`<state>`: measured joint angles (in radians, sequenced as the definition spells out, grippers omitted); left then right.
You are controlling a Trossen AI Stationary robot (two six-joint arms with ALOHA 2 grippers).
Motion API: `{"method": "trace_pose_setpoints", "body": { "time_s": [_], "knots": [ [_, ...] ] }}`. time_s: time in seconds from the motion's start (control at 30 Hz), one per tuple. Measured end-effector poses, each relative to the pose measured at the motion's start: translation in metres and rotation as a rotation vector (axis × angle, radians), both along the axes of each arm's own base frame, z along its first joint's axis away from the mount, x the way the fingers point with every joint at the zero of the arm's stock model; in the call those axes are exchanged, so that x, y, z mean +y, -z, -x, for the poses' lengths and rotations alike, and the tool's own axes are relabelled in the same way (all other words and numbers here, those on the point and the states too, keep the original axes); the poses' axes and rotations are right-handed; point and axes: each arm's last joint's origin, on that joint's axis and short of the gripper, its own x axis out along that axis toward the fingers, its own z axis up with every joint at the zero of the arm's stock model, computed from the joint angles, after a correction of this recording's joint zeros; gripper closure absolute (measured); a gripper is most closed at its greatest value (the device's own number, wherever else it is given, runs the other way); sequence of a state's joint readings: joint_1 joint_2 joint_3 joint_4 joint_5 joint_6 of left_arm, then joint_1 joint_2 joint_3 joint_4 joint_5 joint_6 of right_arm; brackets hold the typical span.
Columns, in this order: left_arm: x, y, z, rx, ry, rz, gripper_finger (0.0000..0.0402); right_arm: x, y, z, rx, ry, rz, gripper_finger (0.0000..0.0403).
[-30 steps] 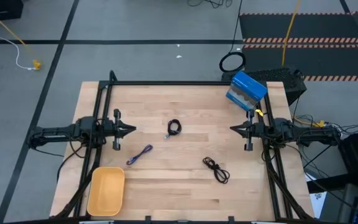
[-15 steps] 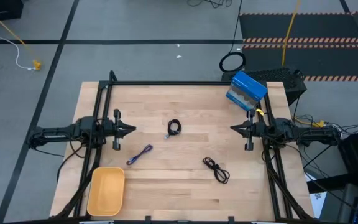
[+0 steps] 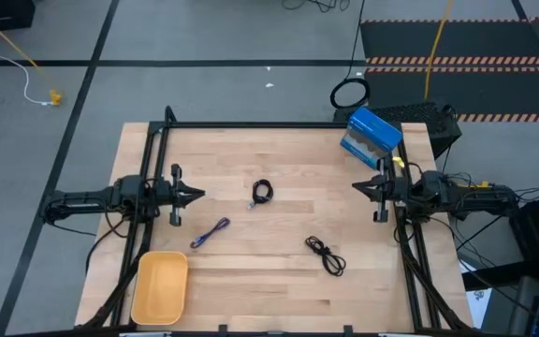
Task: Pick and place USB-C Cables
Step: Put the bottom black charger cable into the yellow bin
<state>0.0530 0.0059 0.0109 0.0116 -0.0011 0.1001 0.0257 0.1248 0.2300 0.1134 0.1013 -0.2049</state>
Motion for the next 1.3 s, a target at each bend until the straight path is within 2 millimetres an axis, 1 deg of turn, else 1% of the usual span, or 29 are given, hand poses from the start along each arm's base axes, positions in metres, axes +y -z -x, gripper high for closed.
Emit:
{"method": "trace_pose_setpoints", "body": {
  "time_s": [0.13,0.63,0.83,1.1,1.3],
  "knots": [
    [0.000,0.000,0.000,0.000,0.000,0.000,0.0371,0.000,-0.020,-0.003,0.039,0.000,-0.001,0.0403],
    [0.000,0.000,0.000,0.000,0.000,0.000,0.0371,0.001,-0.113,-0.018,0.133,-0.028,-0.034,0.0403],
    [0.000,0.000,0.000,0.000,0.000,0.000,0.0371,0.001,-0.151,-0.020,0.157,-0.030,-0.045,0.0403],
    [0.000,0.000,0.000,0.000,0.000,0.000,0.0371,0.001,-0.196,-0.024,0.216,-0.029,-0.056,0.0403],
    [0.000,0.000,0.000,0.000,0.000,0.000,0.0371,0.001,-0.223,-0.026,0.227,-0.028,-0.088,0.0403]
  ]
}}
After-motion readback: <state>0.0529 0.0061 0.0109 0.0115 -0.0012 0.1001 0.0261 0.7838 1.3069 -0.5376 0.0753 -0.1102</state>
